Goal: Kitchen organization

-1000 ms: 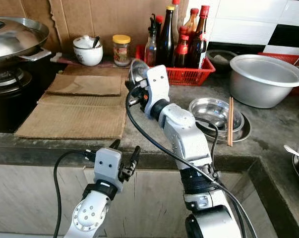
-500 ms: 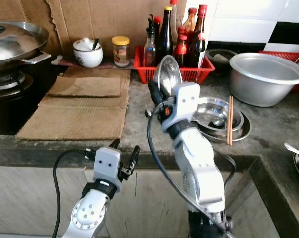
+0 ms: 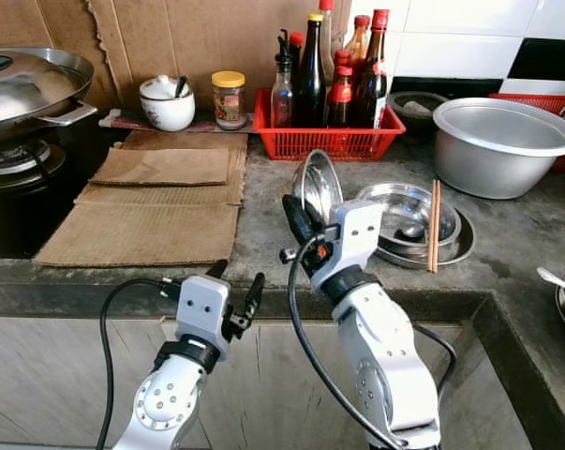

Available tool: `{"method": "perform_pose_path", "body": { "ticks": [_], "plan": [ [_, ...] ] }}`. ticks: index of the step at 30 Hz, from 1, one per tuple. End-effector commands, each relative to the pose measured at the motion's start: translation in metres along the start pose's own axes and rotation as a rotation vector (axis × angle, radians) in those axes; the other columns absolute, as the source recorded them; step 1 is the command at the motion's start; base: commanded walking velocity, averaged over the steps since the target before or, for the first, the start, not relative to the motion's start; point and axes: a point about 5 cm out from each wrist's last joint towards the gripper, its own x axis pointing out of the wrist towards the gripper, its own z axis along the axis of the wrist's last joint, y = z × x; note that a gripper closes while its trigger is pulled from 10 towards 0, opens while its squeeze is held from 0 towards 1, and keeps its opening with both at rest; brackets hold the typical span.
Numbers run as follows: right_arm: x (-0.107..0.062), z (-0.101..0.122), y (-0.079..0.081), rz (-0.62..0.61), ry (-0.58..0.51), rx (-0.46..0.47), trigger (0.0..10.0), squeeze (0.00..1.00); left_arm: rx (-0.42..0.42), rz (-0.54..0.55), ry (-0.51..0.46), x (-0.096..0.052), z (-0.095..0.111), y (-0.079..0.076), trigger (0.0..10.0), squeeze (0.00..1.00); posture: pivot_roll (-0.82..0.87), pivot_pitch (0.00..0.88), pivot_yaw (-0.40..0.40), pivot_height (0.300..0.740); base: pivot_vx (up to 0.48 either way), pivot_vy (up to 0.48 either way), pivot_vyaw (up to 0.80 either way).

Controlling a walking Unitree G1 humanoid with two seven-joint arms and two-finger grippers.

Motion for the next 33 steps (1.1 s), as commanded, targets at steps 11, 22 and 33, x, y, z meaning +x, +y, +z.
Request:
{"method": "perform_pose_path", "body": {
  "ticks": [11, 22, 33],
  "plan": [
    [-0.0004, 0.0095, 0.0028, 0.0, -0.038, -0.013, 0.0, 0.0, 0.003, -0.019, -0.009, 0.0006, 0.0007, -0.0025, 10.0, 0.0, 0.19, 0.0, -0.056, 0.74, -0.209, 0.0, 0.0],
    [0.0004, 0.0078, 0.0037, -0.001, -0.028, -0.018, 0.0, 0.0, 0.001, -0.013, -0.004, 0.0003, 0.0003, -0.0022, 10.0, 0.0, 0.19, 0.0, -0.057, 0.74, -0.297, 0.0, 0.0],
    [-0.0024, 0.004, 0.001, -0.047, -0.013, -0.032, 0.0, 0.0, 0.004, -0.017, -0.002, -0.0002, -0.0001, -0.002, 10.0, 0.0, 0.19, 0.0, -0.053, 0.74, -0.303, 0.0, 0.0]
  ]
}}
